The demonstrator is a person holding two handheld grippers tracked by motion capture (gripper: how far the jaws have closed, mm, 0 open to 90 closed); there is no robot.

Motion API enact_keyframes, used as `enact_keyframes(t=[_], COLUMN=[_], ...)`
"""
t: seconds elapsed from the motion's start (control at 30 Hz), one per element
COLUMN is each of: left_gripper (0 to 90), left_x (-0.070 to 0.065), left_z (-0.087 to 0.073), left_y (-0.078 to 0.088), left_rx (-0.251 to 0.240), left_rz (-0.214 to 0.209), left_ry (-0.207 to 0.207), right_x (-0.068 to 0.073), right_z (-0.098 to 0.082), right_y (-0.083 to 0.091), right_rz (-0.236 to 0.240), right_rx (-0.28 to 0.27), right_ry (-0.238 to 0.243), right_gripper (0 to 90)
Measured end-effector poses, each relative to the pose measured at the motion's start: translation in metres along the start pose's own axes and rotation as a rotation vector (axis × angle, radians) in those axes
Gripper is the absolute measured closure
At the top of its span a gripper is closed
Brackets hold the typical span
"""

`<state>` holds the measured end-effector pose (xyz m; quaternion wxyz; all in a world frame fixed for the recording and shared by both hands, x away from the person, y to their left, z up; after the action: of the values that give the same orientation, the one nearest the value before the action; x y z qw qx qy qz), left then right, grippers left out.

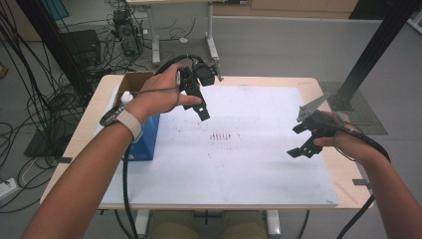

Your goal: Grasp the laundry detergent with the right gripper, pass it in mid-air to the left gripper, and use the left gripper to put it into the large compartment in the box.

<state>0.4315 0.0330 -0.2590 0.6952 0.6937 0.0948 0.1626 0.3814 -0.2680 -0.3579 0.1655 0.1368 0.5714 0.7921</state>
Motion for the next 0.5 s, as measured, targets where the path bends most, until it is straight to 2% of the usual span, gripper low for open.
enact_keyframes(t=[0.5], left_gripper=[7.3], left_x=[0.0015], left_z=[-0.0012], left_y=[-0.0007], left_rx=[0.007], left_rz=[0.0], left_ry=[0.006], right_x=[0.001], right_z=[0.0006], right_y=[-0.0003], right_rz=[0.002], right_rx=[-0.003], right_ry=[0.001], right_gripper=[7.6])
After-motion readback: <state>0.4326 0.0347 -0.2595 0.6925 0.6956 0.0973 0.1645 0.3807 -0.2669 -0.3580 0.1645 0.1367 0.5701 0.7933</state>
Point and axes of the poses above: each handheld gripper's, and its own axes: y roughly backward along the jaws, z roughly out of its top, x roughly to its left, the point moved 6 cm from there along -y, roughly forward along the jaws, and after that the axes turned 12 degrees about x, right-handed, at the moved point
